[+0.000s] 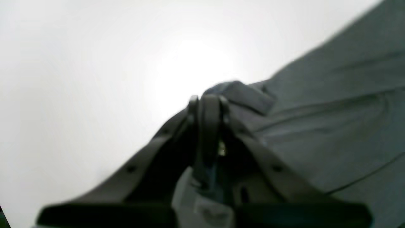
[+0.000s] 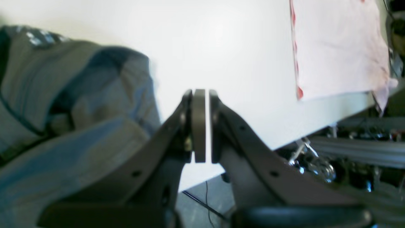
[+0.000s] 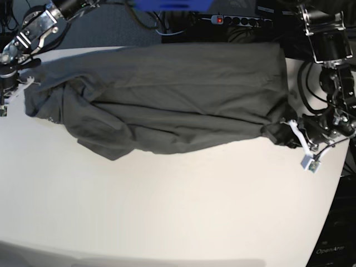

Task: Fold the T-shirt properly
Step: 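Lift the pinched edge with both grippers and fold it over the shirt body, then release the edge and move both grippers back to the folded edge, then pinch the folded edge with both grippers and pull it flat, then fold the pinched edge over again with both grippers into a narrow strip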

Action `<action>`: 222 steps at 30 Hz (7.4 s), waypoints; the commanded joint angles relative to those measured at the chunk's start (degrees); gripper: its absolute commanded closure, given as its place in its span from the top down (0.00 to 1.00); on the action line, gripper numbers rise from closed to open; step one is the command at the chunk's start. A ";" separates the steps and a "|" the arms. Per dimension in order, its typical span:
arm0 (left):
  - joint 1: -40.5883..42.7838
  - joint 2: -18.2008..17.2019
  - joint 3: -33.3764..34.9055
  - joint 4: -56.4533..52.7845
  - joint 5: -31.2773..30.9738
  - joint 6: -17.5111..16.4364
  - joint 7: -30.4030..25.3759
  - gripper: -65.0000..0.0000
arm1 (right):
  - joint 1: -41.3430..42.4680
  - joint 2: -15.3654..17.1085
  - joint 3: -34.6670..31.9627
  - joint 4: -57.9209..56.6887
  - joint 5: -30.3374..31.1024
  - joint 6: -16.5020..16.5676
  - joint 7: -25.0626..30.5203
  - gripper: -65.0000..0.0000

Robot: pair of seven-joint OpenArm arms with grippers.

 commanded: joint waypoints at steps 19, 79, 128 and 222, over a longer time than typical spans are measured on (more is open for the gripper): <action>-0.86 -0.86 -0.11 1.03 -0.15 -0.08 -1.02 0.04 | -2.08 -1.56 -9.21 -0.68 0.31 -0.49 0.84 0.02; 4.77 8.19 3.49 1.03 6.00 -0.08 -4.63 0.04 | 4.95 -1.73 -28.90 -2.26 5.15 -0.49 -22.89 0.55; 4.42 8.19 3.40 1.03 6.09 -0.08 -4.36 0.04 | 11.19 -1.38 -19.23 -16.68 14.38 -0.49 -22.89 0.01; -13.69 8.90 16.59 4.02 6.09 -0.08 -8.05 0.04 | 26.14 15.94 -19.14 -23.45 14.38 -0.49 -8.47 0.01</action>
